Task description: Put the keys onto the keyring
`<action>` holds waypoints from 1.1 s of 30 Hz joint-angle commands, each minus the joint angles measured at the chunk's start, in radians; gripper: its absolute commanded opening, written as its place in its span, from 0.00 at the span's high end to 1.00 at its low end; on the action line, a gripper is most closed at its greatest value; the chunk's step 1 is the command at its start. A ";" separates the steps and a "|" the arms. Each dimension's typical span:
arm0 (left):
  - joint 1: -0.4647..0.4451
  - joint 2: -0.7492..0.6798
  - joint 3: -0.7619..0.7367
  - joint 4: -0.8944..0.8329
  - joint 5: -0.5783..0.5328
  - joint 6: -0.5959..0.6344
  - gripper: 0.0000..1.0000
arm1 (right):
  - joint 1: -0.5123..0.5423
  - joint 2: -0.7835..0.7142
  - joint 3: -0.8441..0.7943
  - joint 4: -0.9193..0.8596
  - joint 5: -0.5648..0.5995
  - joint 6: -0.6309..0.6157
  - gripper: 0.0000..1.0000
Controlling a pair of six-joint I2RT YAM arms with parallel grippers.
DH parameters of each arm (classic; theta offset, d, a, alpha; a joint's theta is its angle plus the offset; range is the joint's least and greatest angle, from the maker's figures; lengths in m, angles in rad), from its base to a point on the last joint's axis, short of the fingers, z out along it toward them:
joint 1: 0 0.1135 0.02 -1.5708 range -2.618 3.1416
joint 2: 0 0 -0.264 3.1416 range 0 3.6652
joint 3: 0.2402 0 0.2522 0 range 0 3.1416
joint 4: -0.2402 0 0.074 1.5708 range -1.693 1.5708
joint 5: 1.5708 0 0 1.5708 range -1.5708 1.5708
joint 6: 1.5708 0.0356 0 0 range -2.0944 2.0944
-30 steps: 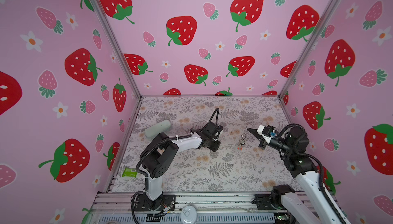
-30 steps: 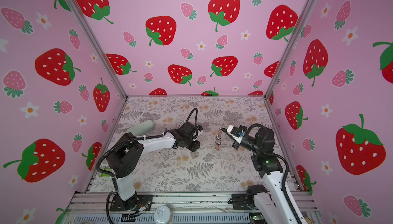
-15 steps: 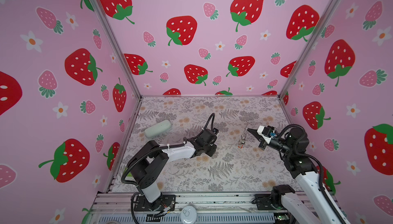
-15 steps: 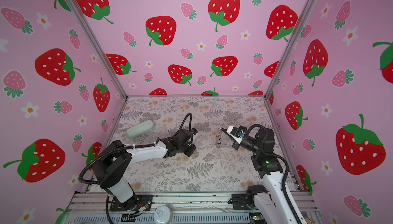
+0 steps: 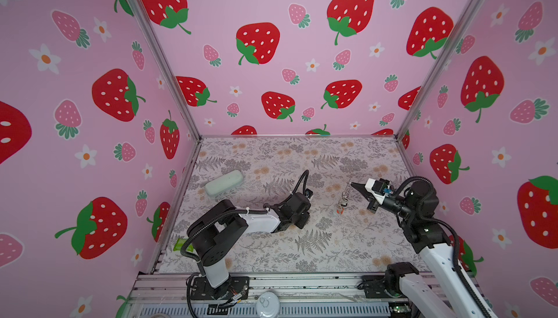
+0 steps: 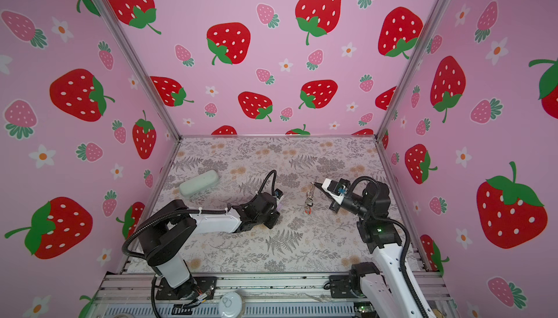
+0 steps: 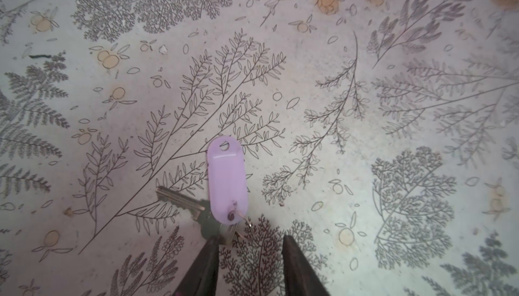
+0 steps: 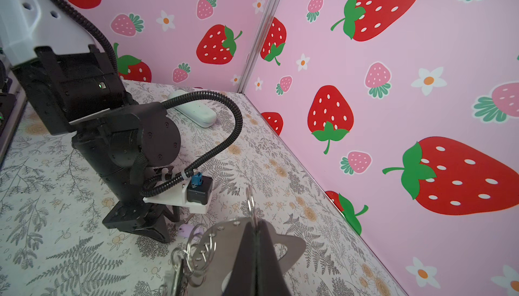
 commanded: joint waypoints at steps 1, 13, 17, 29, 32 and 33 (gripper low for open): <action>-0.007 0.002 -0.010 0.033 -0.025 0.002 0.60 | 0.001 -0.015 0.014 0.007 -0.014 -0.011 1.00; -0.009 0.011 -0.017 0.033 -0.040 0.019 0.75 | 0.001 -0.003 0.017 0.020 -0.017 -0.005 1.00; -0.009 0.007 -0.020 0.037 -0.037 0.027 0.81 | 0.002 -0.001 0.018 0.024 -0.017 -0.002 1.00; -0.007 -0.010 -0.026 0.047 -0.057 0.047 0.92 | 0.002 -0.005 0.008 0.035 -0.016 0.005 1.00; -0.007 -0.012 -0.028 0.053 -0.067 0.050 0.93 | 0.001 -0.008 0.005 0.038 -0.014 0.006 1.00; -0.007 -0.012 -0.029 0.057 -0.066 0.052 0.93 | 0.001 -0.009 0.003 0.039 -0.013 0.007 1.00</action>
